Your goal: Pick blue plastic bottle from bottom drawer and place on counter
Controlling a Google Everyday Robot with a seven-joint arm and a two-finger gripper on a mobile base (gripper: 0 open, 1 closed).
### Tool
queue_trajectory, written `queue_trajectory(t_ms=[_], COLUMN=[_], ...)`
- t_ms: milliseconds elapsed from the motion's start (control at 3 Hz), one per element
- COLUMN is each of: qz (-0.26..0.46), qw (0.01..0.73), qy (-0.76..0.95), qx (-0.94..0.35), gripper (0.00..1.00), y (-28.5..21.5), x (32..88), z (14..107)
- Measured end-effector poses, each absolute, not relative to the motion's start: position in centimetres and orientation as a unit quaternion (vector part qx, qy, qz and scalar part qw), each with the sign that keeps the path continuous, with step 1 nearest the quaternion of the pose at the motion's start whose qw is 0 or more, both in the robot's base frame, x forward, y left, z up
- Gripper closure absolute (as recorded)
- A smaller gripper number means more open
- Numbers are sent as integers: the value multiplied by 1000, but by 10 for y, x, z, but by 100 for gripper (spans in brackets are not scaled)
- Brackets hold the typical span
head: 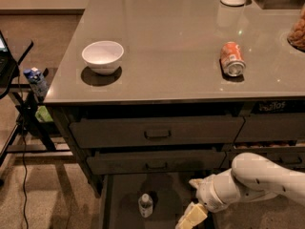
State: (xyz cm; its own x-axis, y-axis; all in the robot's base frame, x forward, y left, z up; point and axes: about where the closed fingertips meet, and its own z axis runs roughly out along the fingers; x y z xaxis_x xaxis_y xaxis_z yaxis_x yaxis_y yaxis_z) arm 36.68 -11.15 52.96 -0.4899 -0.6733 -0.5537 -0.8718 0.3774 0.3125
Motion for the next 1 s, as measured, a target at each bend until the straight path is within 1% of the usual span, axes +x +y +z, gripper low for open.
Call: queue_trajectory(t_ms=[333, 1000], qz=[310, 334], qw=[177, 171], qy=[817, 824], qx=[-453, -424], gripper=[0, 0], y=[-111, -98], x=[362, 377], z=[487, 409])
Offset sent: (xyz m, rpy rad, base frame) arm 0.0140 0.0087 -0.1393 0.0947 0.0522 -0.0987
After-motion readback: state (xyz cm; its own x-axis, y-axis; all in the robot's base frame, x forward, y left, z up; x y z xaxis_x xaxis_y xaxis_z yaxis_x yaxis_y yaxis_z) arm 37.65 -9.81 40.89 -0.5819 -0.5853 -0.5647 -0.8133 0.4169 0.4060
